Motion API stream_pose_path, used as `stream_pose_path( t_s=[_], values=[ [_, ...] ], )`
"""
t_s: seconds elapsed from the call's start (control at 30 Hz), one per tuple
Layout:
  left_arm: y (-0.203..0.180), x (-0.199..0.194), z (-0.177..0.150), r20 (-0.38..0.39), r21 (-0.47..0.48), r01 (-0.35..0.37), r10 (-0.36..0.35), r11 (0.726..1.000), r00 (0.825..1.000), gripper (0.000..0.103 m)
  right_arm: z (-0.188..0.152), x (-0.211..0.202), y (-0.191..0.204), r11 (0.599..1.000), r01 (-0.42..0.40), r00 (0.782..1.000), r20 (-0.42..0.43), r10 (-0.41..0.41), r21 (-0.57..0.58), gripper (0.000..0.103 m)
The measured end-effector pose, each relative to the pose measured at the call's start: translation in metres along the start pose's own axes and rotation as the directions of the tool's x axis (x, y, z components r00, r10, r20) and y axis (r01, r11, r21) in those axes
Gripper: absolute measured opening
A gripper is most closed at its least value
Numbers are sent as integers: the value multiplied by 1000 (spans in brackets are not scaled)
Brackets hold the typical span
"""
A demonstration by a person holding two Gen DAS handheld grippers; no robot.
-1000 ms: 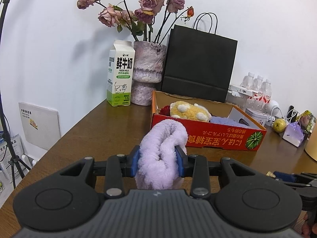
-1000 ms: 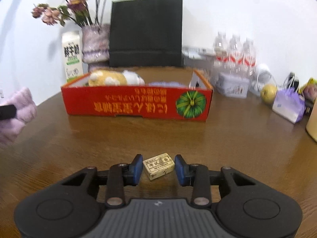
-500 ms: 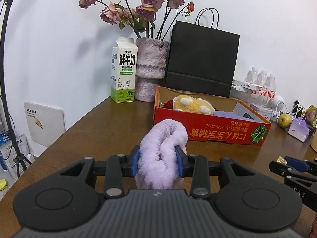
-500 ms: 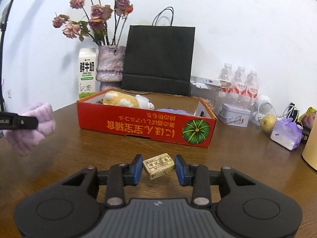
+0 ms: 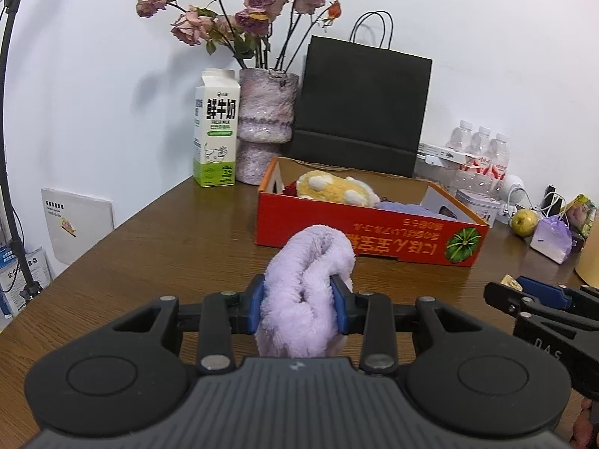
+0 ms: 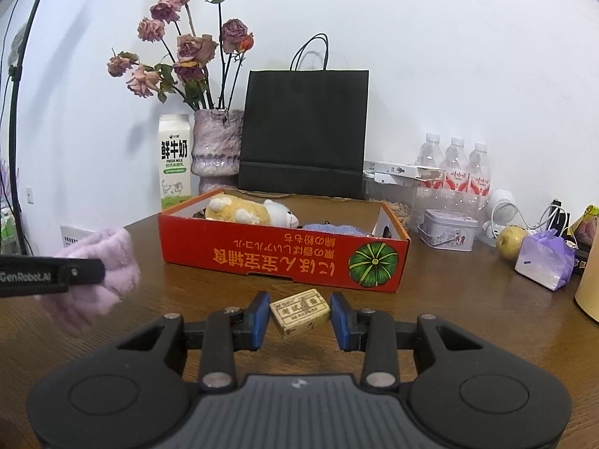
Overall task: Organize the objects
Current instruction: 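Carry the hair band with the left gripper while the right carries the block to the box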
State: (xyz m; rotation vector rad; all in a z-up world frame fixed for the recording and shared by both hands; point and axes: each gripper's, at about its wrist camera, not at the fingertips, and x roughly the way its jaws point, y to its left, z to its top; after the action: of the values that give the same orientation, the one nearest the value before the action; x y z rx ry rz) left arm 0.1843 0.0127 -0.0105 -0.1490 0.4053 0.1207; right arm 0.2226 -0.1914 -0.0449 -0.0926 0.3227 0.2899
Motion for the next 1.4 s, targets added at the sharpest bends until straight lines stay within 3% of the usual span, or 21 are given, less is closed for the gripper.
stream_pose_path(
  t_s=[0.7, 1.4],
  values=[
    [-54, 20, 29, 18, 42, 18, -19, 999, 1000, 36, 26, 7, -18, 1000, 4, 997, 73, -2, -19, 34],
    [-64, 65, 56, 61, 3, 7, -7, 1000, 998, 36, 56, 56, -22, 1000, -8, 992, 127, 11, -25, 34]
  ],
)
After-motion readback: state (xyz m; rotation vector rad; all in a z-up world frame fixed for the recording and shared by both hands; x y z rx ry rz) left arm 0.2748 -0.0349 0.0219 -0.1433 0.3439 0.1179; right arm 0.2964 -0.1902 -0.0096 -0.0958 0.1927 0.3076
